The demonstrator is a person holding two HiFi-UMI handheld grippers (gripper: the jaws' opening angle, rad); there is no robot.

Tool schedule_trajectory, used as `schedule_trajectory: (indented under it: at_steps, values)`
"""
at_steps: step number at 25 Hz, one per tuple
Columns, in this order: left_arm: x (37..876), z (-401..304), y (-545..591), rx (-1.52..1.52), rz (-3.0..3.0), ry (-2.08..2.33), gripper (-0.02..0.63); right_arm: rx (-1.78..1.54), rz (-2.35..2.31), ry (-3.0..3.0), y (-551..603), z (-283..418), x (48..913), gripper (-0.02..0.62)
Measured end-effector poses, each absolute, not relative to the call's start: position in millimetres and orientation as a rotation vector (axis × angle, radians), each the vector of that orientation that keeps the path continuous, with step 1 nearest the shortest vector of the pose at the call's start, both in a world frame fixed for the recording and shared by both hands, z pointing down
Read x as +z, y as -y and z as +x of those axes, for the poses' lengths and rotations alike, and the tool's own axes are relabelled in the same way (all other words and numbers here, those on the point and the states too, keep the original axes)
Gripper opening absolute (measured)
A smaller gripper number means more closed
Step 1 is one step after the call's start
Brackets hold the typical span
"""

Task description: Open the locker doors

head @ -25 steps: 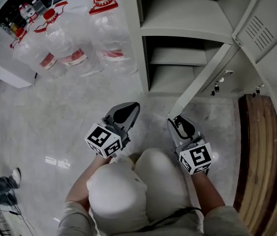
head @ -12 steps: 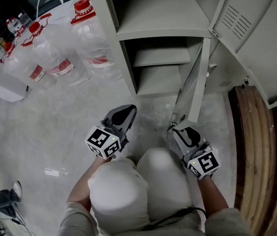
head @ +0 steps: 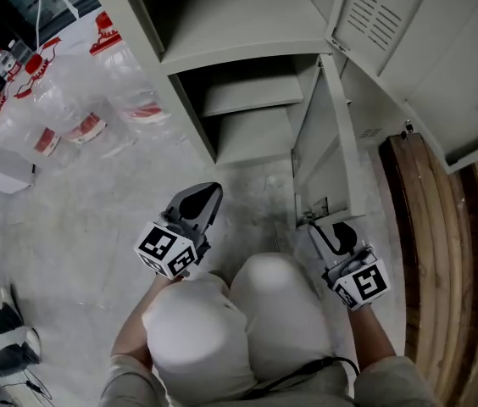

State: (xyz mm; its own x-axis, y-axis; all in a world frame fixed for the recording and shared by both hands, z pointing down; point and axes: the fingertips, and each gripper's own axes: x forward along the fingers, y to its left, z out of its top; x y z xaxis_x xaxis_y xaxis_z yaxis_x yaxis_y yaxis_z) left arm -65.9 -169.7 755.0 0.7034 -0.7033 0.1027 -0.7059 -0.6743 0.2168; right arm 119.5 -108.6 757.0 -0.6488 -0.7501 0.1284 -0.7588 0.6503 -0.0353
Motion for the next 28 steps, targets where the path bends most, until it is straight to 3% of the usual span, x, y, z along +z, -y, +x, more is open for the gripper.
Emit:
schedule_trajectory:
  at_steps: [15, 28]
  values:
    - [754, -72, 168, 0.025, 2.666, 1.156, -0.002, 0.183, 1.67, 2.574, 115, 204, 759, 0.097]
    - [758, -63, 172, 0.021, 2.677, 1.125, -0.002, 0.141, 1.848, 2.374, 128, 237, 763, 0.087]
